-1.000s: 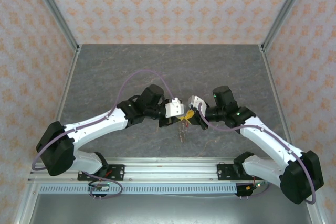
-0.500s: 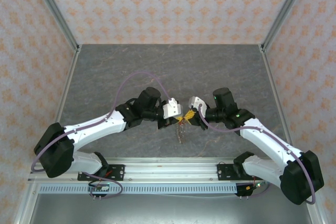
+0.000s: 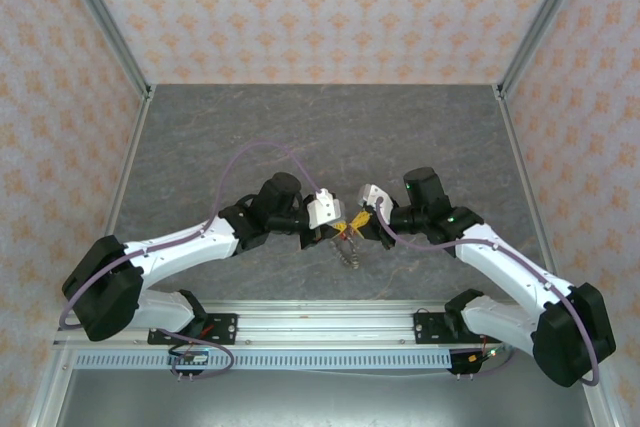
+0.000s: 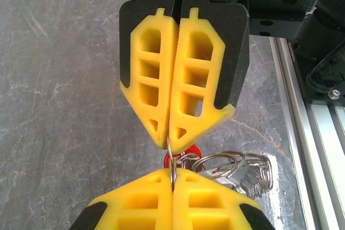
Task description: Put the keys on the keyring
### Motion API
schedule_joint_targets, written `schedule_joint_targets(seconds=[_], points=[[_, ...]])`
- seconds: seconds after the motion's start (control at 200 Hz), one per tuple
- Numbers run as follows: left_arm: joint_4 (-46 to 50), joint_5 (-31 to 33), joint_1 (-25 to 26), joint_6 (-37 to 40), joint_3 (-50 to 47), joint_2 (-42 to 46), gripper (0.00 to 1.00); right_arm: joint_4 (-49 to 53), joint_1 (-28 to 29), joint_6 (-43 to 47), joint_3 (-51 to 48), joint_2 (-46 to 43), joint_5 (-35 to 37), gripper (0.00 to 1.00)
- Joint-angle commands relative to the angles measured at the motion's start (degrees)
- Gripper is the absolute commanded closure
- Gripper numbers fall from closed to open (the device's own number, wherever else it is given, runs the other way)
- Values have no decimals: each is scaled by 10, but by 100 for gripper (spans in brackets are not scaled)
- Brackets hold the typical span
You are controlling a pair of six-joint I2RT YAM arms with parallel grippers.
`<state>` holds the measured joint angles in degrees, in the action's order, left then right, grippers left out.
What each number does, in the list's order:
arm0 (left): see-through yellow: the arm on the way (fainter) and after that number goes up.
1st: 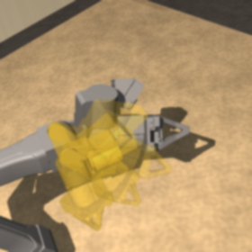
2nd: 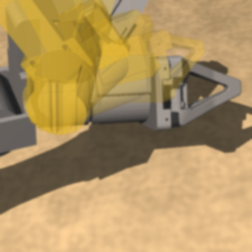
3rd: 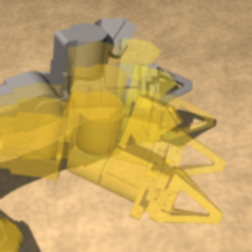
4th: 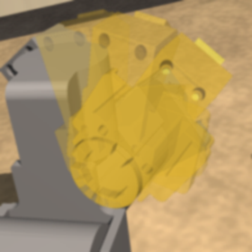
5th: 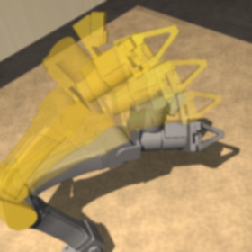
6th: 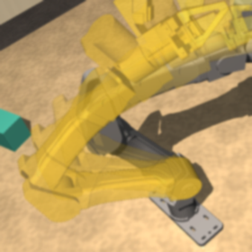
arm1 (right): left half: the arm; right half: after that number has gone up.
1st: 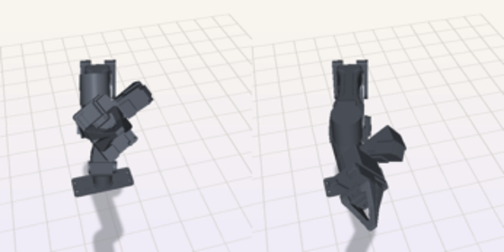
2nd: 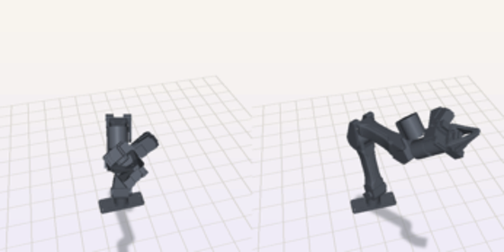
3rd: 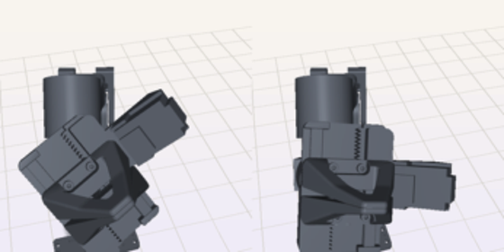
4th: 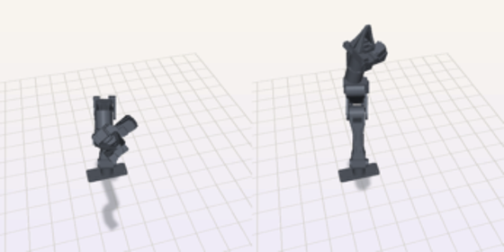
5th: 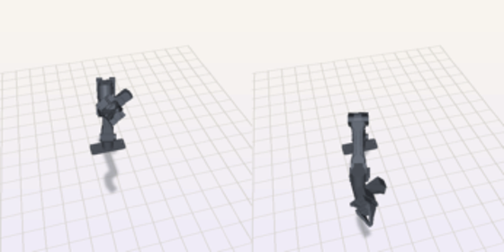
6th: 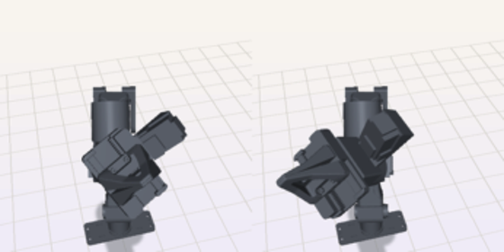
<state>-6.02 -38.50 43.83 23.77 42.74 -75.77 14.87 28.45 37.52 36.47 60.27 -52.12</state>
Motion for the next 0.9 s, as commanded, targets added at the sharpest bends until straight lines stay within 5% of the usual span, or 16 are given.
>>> schedule_joint_targets(seconds=[0.0, 0.18, 0.49, 0.896], points=[[-52, 7, -8, -17, -1, 24, 100, 38, -6, 5, -5, -5, 15, 90], [-29, -14, -8, -4, 7, 23, 100, 36, -5, 19, 19, -27, -2, 79], [-1, -19, -8, 7, 16, 25, 100, 25, -6, 40, 45, -23, -86, 76], [5, -23, -8, 7, 22, 34, 100, -17, -5, 42, 49, 40, -97, 77]])
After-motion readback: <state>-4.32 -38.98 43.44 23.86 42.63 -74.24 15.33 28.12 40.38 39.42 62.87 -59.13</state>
